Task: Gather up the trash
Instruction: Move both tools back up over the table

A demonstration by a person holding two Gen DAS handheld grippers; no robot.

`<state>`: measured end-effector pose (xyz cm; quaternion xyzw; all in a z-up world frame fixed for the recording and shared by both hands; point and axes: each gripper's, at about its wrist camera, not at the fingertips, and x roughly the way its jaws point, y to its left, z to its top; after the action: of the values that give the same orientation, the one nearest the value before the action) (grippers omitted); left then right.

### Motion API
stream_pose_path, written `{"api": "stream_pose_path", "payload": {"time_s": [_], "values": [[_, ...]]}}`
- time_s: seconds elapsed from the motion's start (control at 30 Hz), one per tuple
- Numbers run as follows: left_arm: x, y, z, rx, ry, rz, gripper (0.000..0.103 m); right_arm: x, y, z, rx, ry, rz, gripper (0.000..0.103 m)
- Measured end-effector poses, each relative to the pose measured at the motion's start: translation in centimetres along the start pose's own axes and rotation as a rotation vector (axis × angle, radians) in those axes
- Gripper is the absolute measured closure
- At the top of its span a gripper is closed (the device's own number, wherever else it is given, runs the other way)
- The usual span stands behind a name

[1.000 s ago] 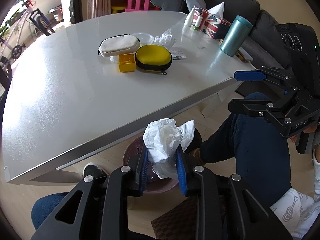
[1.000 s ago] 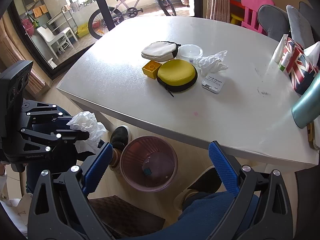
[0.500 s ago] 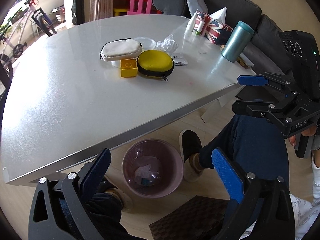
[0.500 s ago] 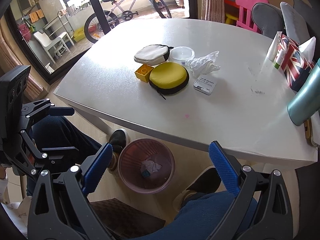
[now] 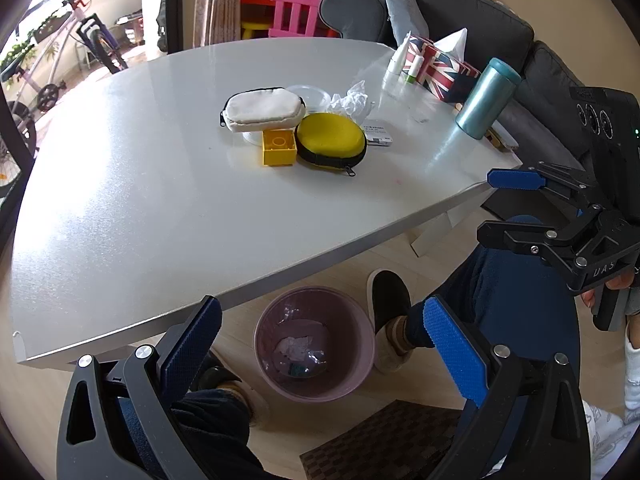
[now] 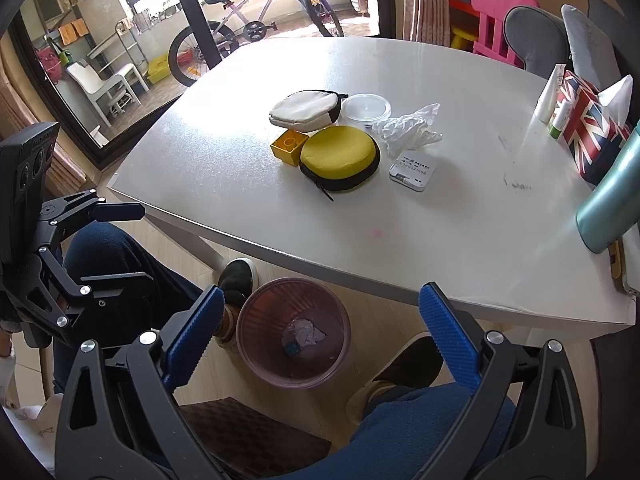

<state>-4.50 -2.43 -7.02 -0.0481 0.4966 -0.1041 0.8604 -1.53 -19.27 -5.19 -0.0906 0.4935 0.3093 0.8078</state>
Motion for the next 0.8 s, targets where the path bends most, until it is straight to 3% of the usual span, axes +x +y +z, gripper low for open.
{"api": "stream_pose_path", "payload": {"time_s": [0.37, 0.8], "values": [[-1.0, 0.7, 1.4, -0.013, -0.045, 0.021, 0.006, -0.5, 0.1, 1.2, -0.008, -0.025, -0.013, 0.006], [-2.0, 1.3, 5.5, 0.007, -0.108, 0.052, 0.006, -1.0, -1.4, 4.3, 0.002, -0.078, -0.05, 0.006]]}}
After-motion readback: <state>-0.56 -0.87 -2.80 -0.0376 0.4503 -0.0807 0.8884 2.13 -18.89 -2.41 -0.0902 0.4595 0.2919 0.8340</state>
